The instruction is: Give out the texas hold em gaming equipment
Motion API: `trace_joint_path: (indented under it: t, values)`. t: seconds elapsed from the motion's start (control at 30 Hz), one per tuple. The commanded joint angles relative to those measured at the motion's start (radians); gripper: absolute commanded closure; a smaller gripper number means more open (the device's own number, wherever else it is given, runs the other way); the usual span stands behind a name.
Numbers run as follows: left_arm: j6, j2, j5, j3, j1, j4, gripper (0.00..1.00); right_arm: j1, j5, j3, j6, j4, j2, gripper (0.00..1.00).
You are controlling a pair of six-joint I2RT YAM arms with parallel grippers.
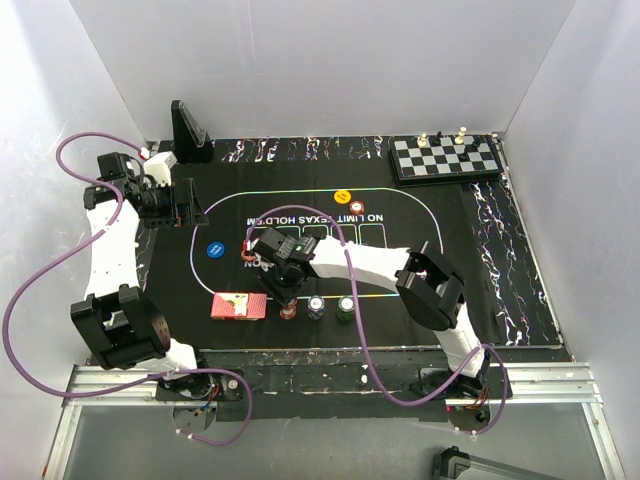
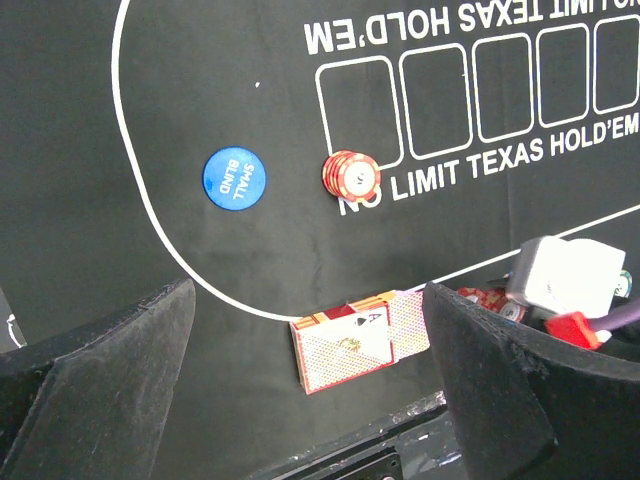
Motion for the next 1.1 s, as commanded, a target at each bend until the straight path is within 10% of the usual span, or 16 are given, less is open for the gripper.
trace_joint_path:
  t: [0.0, 0.6, 1.07]
  values:
    - [-0.001, -0.054, 0.001, 0.013, 0.004, 0.003, 0.02, -0.005, 0.079, 0.008, -0.006, 0.001, -0.108, 0.94]
    - [0.008, -0.043, 0.012, 0.034, 0.004, -0.013, 0.02, -0.480, 0.160, -0.374, 0.107, 0.050, -0.468, 0.99]
    - [0.019, -0.037, 0.014, 0.052, 0.004, -0.034, 0.02, -0.591, 0.255, -0.512, 0.276, -0.001, -0.441, 0.99]
